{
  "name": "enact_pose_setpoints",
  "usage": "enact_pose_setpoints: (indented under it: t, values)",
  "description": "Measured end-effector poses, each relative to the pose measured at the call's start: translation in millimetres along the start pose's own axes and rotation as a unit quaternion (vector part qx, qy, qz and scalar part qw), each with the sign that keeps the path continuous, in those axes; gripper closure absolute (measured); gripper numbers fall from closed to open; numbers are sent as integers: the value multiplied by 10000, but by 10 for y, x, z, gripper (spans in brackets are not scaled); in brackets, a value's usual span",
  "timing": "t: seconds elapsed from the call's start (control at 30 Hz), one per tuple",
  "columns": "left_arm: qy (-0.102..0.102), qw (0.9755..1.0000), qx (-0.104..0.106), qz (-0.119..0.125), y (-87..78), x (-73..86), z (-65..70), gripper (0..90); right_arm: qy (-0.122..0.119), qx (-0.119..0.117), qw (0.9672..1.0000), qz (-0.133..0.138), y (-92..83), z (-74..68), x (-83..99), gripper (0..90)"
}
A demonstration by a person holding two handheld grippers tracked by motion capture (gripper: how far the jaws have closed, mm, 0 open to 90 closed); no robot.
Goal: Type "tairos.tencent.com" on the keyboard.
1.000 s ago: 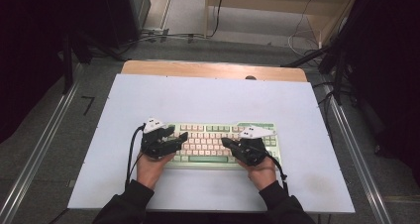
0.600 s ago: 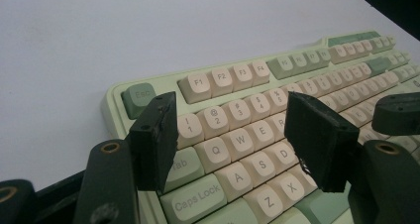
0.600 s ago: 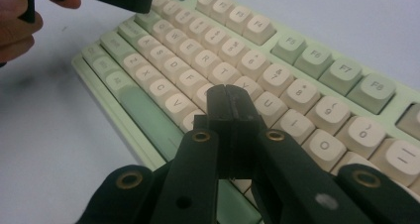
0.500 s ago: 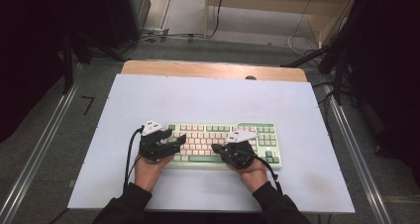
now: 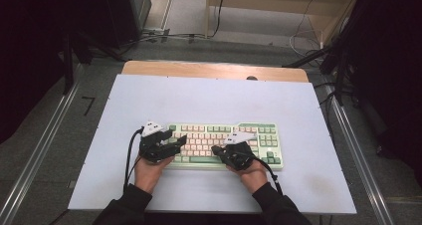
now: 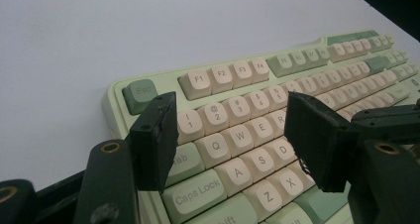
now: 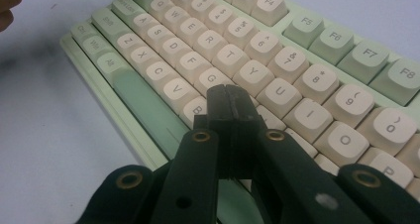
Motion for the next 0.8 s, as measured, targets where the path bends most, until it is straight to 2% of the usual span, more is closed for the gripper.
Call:
enact_pose_setpoints:
  t: [0.3, 0.37, 0.47, 0.53, 0.6, 0.67, 0.8]
  values:
    - [7, 10000, 13, -9, -3, 2, 4, 382, -13, 7, 10000, -16, 20, -7, 27, 878]
    - [1, 10000, 16, -7, -4, 1, 4, 382, 44, -69, 9999, 61, -10, -15, 3, 870]
    - [0, 10000, 23, -6, -6, 0, 4, 382, 232, -124, 9990, 349, -120, 21, -100, 635]
    - [4, 10000, 35, -14, -8, 2, 9, 383, 323, -12, 9983, 485, -190, 99, -151, 454]
    - [16, 10000, 66, -9, -8, 2, 22, 381, 419, 138, 9975, 545, -252, 206, -169, 351]
    - [42, 9999, 116, -38, -9, 3, 44, 355, 598, 283, 9960, 596, -319, 323, -170, 311]
    - [140, 9998, 108, -40, -23, -11, 92, 303, 847, 355, 9935, 673, -424, 485, -153, 300]
Point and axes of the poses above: each handheld gripper's, and its own axes: y roughly forward along the jaws, x roughly out of its underside, z roughly to its right, the point moved 10 cm from there along y, roughly forward along the jaws, and after that the axes turned 1 degree about -z, right-handed, at the moved point
